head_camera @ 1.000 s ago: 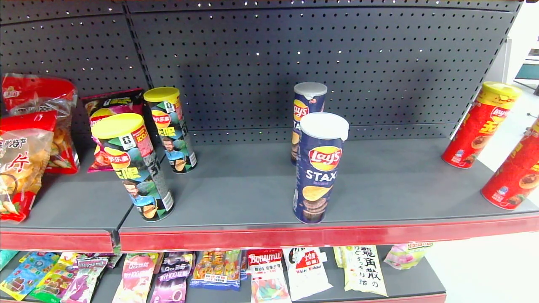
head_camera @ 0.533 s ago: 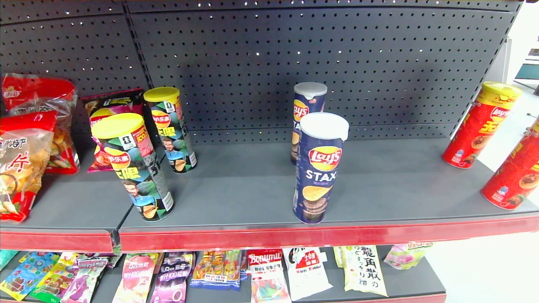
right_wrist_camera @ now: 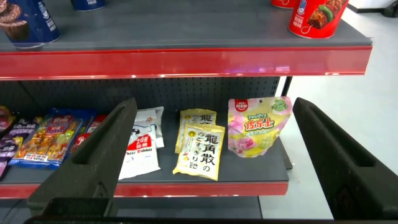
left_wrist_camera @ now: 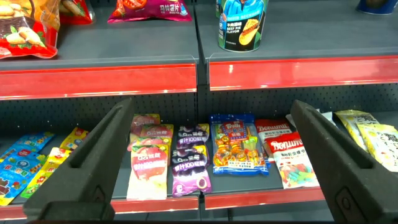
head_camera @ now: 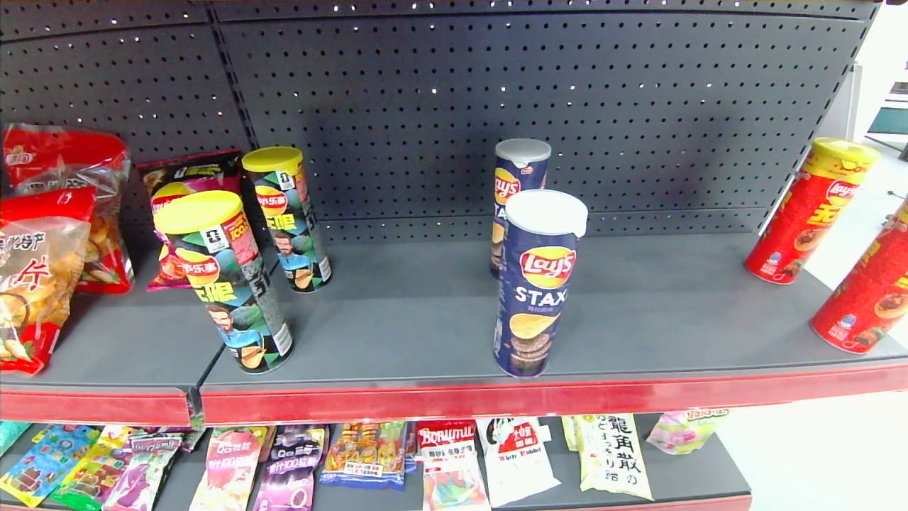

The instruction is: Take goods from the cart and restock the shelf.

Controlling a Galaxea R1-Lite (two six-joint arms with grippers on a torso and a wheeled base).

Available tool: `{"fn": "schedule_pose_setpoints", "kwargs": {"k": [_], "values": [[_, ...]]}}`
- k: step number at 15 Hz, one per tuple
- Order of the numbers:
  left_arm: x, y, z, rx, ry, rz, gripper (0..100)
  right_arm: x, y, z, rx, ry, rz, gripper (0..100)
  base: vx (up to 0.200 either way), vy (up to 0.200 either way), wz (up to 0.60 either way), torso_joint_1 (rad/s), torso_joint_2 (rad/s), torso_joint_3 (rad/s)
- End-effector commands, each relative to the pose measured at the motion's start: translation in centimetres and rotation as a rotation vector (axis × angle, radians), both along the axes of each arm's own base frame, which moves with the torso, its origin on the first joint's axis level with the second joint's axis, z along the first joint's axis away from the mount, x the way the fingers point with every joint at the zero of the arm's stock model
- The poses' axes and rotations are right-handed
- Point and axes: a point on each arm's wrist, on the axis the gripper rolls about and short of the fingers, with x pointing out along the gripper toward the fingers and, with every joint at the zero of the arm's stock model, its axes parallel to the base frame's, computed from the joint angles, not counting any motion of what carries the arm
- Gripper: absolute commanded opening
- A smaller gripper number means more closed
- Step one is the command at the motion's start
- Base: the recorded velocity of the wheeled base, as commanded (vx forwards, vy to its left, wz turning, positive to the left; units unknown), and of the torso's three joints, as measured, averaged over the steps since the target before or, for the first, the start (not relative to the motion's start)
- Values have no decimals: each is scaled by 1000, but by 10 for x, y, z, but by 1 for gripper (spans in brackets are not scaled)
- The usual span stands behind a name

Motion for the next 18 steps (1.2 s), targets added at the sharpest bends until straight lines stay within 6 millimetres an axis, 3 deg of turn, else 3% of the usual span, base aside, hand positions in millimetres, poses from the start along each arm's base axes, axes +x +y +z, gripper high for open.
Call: {"fn": "schedule_pose_setpoints", "kwargs": {"k": [1, 18], "values": [[0, 0, 0, 0, 0, 0, 100, 0, 0, 0, 3, 0, 1, 100, 0, 0, 0, 0, 0, 0], [1, 0, 0, 3, 7, -11, 100, 0, 0, 0, 2, 0, 0, 100, 0, 0, 0, 0, 0, 0]]}}
